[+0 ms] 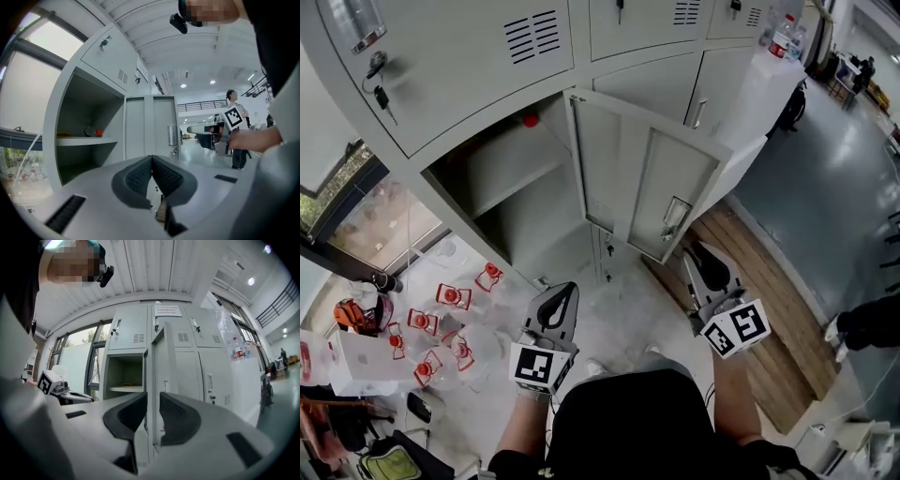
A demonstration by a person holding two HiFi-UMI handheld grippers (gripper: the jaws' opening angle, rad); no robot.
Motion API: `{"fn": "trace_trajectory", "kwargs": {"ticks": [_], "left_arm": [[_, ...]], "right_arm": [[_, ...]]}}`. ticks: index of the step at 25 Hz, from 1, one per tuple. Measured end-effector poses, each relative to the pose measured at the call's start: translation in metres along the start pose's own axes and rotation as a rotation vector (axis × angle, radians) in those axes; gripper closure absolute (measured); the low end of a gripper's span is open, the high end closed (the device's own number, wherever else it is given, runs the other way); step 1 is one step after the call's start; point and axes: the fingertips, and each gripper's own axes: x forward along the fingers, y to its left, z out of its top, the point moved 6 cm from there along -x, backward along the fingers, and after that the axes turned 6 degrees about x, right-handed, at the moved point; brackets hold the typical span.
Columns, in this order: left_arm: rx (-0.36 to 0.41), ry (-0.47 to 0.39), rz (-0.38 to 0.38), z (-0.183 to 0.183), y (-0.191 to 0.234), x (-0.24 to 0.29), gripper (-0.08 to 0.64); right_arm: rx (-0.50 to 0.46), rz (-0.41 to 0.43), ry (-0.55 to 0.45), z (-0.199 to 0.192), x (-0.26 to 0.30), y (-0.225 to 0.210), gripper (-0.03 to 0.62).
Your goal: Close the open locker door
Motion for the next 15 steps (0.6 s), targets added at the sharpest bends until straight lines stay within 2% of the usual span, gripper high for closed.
{"fn": "trace_trajectory", "kwargs": {"ticks": [3,7,10,13,15], "left_arm": [[0.004,0.010,-0.022,0.001,-0.006,0.014,0.538],[0.000,0.038,-0.023,0.003,-0.015,0.030,0.538],[-0.002,0.058,-0.002,0.007,-0.020,0.038,0.538],[0.008,0.020,0.032,0.017,-0.023,0.043,0.538],[0.007,0.028,0.056,0.015,-0.024,0.042,0.538]], "right_arm": [[0.007,-0.014,0.006,0.002,-0.001,-0.016,0.514],[0.016,0.012,0.030,0.001,0.005,-0.035,0.499],[0.027,0.052,0.048,0.001,0.013,-0.046,0.488],[0.035,0.098,0.052,0.003,0.022,-0.053,0.482],[0.038,0.132,0.049,0.005,0.028,-0.055,0.479]]}}
